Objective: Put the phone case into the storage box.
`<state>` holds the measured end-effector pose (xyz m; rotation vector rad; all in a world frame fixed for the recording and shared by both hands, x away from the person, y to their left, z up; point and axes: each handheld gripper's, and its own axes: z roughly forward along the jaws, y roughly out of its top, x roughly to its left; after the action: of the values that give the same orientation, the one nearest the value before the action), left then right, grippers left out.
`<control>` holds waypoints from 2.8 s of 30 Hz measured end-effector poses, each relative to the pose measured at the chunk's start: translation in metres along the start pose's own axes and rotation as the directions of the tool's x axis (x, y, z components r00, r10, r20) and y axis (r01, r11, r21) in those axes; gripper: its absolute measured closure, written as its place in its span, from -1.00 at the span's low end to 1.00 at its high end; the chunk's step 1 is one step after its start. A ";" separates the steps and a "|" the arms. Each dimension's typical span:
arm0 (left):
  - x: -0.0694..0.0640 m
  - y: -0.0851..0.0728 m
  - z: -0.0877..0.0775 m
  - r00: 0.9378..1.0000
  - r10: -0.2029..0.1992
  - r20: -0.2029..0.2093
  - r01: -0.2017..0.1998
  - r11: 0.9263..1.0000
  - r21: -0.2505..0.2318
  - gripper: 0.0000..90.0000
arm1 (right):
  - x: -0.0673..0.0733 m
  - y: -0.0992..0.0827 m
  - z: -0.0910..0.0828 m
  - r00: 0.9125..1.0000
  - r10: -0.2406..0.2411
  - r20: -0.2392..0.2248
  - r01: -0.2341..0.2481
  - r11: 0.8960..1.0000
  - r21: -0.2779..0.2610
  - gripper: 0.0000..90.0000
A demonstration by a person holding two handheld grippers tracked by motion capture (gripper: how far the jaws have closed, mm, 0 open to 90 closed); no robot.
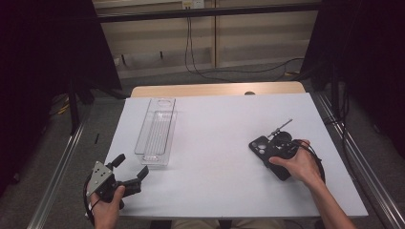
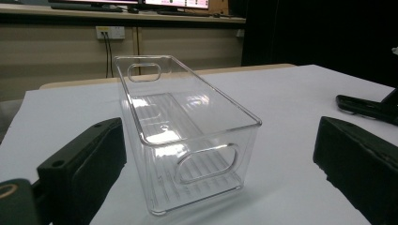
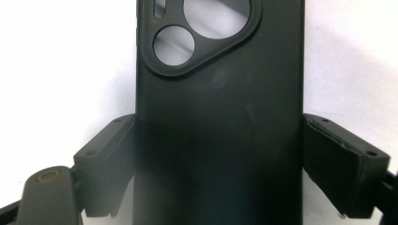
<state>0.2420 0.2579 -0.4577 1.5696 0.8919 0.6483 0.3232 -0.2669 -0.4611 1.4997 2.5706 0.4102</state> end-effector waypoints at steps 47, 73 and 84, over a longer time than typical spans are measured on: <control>0.001 0.002 0.010 1.000 -0.008 -0.002 0.008 1.000 -0.009 -0.93 | -0.001 -0.026 -0.030 0.997 -0.063 -0.041 0.028 0.820 -0.572 -0.67; -0.006 0.004 0.017 0.999 0.007 0.052 -0.008 1.000 0.017 -0.92 | 0.020 -0.043 -0.028 0.985 -0.147 -0.091 0.026 0.646 -0.763 -0.67; -0.010 0.005 0.022 0.992 -0.005 0.123 0.000 0.999 0.042 -0.90 | 0.029 -0.050 -0.025 0.970 -0.186 -0.156 -0.014 0.599 -0.800 -0.67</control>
<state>0.2552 0.2374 -0.4558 1.6280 0.8198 0.5283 0.2607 -0.2689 -0.4518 0.9955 2.0440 1.5524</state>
